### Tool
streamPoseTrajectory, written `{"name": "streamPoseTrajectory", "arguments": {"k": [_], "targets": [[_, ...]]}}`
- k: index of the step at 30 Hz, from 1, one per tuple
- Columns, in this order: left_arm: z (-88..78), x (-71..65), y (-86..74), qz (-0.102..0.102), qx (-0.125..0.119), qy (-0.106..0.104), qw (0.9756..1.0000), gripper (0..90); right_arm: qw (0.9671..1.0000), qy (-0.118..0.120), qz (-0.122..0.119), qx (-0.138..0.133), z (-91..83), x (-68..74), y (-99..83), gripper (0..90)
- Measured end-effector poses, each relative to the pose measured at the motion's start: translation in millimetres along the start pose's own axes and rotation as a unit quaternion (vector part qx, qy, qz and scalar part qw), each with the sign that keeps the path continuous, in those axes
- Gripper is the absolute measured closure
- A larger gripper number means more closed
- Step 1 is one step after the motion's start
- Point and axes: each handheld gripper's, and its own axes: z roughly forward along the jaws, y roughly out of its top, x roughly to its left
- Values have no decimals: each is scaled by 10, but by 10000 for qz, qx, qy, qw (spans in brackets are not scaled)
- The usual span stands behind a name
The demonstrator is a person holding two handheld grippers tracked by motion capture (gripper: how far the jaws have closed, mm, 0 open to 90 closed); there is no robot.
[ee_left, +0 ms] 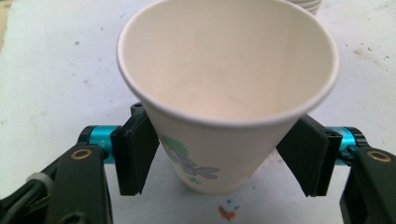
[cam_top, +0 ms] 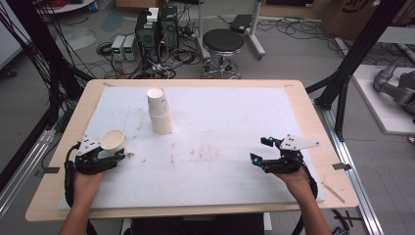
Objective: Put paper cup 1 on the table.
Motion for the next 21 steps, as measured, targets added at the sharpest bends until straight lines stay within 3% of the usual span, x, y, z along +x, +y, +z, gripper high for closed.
{"name": "streamPoseTrajectory", "arguments": {"k": [3,7,12,18,21], "targets": [[-17,8,-7,-132,-115,-22,9998,293,10000,1,-2,11,0,3,5,245],[-63,11,0,-352,-288,-82,9989,171,10000,11,-9,8,0,4,6,245],[-201,19,13,-335,-533,-117,9980,157,10000,7,19,11,-10,-2,0,245],[-365,23,61,-365,-988,-150,9943,151,10000,-12,-1,5,-10,-6,5,245],[-441,12,110,-360,-1285,-112,9910,150,10000,-16,21,-1,-9,-3,9,245]]}}
